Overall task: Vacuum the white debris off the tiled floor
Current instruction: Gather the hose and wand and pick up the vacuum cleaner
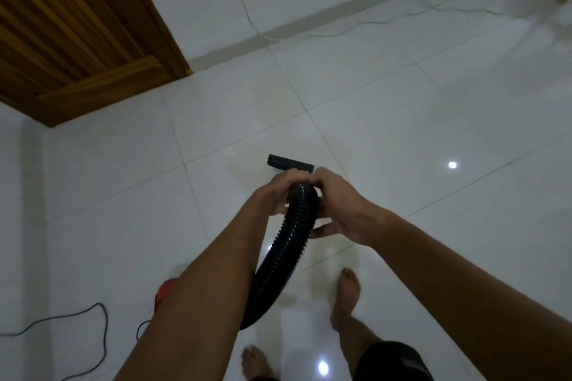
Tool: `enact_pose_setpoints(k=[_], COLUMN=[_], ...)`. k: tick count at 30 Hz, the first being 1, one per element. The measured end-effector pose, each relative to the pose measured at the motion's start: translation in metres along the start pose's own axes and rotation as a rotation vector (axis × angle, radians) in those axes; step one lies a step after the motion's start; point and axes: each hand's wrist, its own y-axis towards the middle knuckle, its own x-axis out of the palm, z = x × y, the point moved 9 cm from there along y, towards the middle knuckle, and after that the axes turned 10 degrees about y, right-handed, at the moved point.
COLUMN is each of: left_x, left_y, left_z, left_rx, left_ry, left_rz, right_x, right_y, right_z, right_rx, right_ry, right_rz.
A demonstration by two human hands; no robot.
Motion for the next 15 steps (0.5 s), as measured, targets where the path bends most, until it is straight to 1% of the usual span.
enact_pose_setpoints(k=[2,3,5,7,9,11,13,15], left_x=[-0.016,-0.022,-0.039,-0.063,-0.087,-0.117,-0.141,-0.148], left_y=[-0.030,-0.043,-0.073,-0.114,-0.164,-0.214,-0.259,-0.289], left_z=[-0.006,-0.015,-0.040,-0.077,-0.117,-0.158,-0.206,-0.250], left_rx=[0.013,0.002,0.006,0.011,0.051,0.112,0.118,0.147], left_ry=[0.052,0.067,0.107,0.137,0.195,0.166,0.008,-0.016], left_rz=[-0.030,-0.063,-0.109,-0.070,0.013,0.182,0.338,0.399], right_x=[0.024,0.034,0.056,0.079,0.098,0.118,0.132,0.146], right_y=[-0.014,-0.018,-0.024,-0.029,-0.031,-0.029,-0.027,-0.033], right_z=[0.009,0.016,0.028,0.033,0.032,0.031,0.029,0.031], right_rx=[-0.134,-0.215,-0.410,-0.576,-0.653,-0.635,-0.622,-0.626], right_ry=[0.024,-0.051,-0.342,-0.603,-0.717,-0.667,-0.576,-0.523], right_rz=[-0.056,-0.053,-0.016,0.095,0.222,0.284,0.343,0.368])
